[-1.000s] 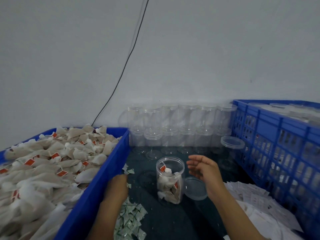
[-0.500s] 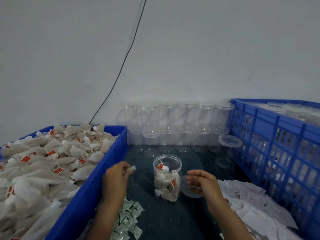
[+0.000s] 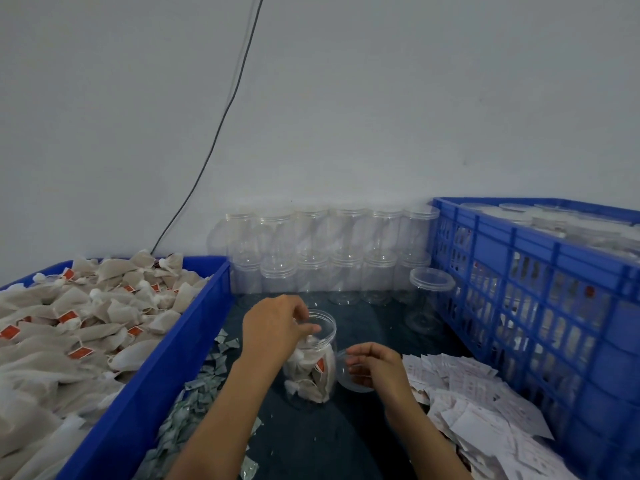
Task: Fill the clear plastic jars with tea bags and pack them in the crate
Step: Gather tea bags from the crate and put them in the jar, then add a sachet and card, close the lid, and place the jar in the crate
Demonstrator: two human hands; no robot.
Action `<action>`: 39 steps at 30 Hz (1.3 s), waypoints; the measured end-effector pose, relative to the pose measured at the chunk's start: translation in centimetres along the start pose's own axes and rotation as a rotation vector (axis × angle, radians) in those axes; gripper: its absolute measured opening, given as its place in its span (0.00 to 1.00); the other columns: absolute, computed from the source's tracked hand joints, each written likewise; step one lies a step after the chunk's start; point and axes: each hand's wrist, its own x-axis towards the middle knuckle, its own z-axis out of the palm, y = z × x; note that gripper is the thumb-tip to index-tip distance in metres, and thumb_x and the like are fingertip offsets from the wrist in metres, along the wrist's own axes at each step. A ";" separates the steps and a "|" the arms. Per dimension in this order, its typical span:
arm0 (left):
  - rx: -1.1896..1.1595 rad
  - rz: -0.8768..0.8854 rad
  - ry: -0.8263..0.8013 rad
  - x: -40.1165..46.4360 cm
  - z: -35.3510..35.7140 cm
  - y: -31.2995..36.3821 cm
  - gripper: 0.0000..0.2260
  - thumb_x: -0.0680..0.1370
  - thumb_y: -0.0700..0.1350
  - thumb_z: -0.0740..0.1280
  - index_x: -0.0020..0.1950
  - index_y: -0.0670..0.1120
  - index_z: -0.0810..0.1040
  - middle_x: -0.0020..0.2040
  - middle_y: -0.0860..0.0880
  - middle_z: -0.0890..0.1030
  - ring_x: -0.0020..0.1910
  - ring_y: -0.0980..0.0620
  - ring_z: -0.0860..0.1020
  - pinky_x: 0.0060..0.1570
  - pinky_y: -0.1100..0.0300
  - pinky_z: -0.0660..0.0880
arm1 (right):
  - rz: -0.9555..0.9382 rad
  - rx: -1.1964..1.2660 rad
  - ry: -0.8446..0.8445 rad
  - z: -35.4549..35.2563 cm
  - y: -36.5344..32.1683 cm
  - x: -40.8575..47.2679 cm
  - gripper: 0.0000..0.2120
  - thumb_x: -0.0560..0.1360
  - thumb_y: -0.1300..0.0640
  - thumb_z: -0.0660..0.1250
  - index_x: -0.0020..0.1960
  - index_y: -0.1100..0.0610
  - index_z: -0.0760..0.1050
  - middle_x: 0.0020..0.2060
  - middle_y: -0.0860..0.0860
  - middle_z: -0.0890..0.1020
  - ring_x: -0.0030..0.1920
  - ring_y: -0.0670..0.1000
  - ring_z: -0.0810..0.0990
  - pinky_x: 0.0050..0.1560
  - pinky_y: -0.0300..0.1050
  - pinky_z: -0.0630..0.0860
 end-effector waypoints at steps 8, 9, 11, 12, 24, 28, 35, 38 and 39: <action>-0.610 -0.113 0.072 -2.2 2.5 -2.7 0.04 0.78 0.50 0.67 0.51 0.53 0.75 0.49 0.57 0.79 0.50 0.58 0.78 0.50 0.61 0.74 | -0.085 -0.076 0.093 -1.6 -0.2 1.1 0.15 0.74 0.73 0.57 0.42 0.60 0.80 0.35 0.54 0.82 0.38 0.51 0.79 0.40 0.43 0.77; -0.735 -0.133 0.034 -2.7 2.9 -2.7 0.05 0.78 0.49 0.66 0.53 0.54 0.75 0.50 0.56 0.80 0.50 0.58 0.79 0.49 0.63 0.74 | -0.099 -0.107 0.114 -1.9 0.0 1.3 0.16 0.73 0.74 0.57 0.42 0.60 0.80 0.35 0.54 0.82 0.39 0.52 0.79 0.41 0.44 0.77; -0.913 -0.145 0.015 -3.5 3.5 -2.6 0.08 0.77 0.52 0.65 0.55 0.55 0.75 0.51 0.58 0.80 0.51 0.63 0.79 0.47 0.68 0.72 | -0.148 -0.190 0.148 -2.4 0.3 1.5 0.17 0.72 0.75 0.55 0.42 0.59 0.79 0.37 0.54 0.82 0.41 0.53 0.80 0.45 0.47 0.76; -0.969 -0.141 0.019 -3.8 3.8 -2.6 0.11 0.75 0.53 0.65 0.57 0.56 0.74 0.52 0.59 0.79 0.51 0.65 0.78 0.46 0.71 0.72 | -0.187 -0.245 0.163 -2.6 0.5 1.6 0.18 0.72 0.76 0.55 0.42 0.58 0.79 0.38 0.54 0.81 0.42 0.53 0.79 0.45 0.45 0.76; -0.940 -0.056 -0.080 -5.1 7.1 -3.2 0.45 0.62 0.40 0.80 0.70 0.55 0.57 0.62 0.60 0.70 0.59 0.64 0.73 0.55 0.71 0.72 | -0.104 -1.317 0.181 -6.3 1.0 2.3 0.21 0.76 0.48 0.68 0.67 0.50 0.68 0.66 0.52 0.70 0.66 0.54 0.68 0.63 0.50 0.68; -0.932 -0.069 -0.069 -5.2 7.6 -3.5 0.46 0.62 0.41 0.81 0.70 0.57 0.56 0.61 0.62 0.69 0.59 0.64 0.72 0.55 0.69 0.71 | -0.100 -1.293 0.207 -6.6 0.8 2.4 0.19 0.76 0.48 0.68 0.63 0.54 0.72 0.61 0.53 0.75 0.58 0.52 0.76 0.57 0.45 0.73; -0.956 -0.108 -0.054 -5.4 8.7 -3.9 0.41 0.63 0.40 0.81 0.65 0.58 0.59 0.61 0.59 0.73 0.58 0.64 0.74 0.51 0.74 0.72 | -0.003 -1.378 0.200 -6.5 -0.2 2.6 0.12 0.81 0.51 0.60 0.52 0.58 0.77 0.51 0.55 0.82 0.51 0.51 0.80 0.43 0.41 0.70; -0.955 -0.103 -0.046 -5.4 8.8 -4.1 0.40 0.63 0.42 0.81 0.66 0.57 0.60 0.62 0.58 0.73 0.59 0.63 0.74 0.52 0.72 0.72 | 0.052 -1.425 0.170 -6.3 -0.7 2.5 0.09 0.82 0.53 0.59 0.47 0.57 0.74 0.51 0.54 0.81 0.52 0.52 0.80 0.45 0.42 0.71; -0.952 -0.100 -0.045 -5.4 8.9 -4.1 0.40 0.62 0.44 0.81 0.66 0.57 0.61 0.62 0.57 0.74 0.59 0.62 0.74 0.53 0.71 0.72 | 0.090 -1.433 0.152 -6.2 -1.1 2.6 0.08 0.81 0.54 0.60 0.48 0.57 0.75 0.50 0.54 0.81 0.52 0.52 0.80 0.46 0.42 0.72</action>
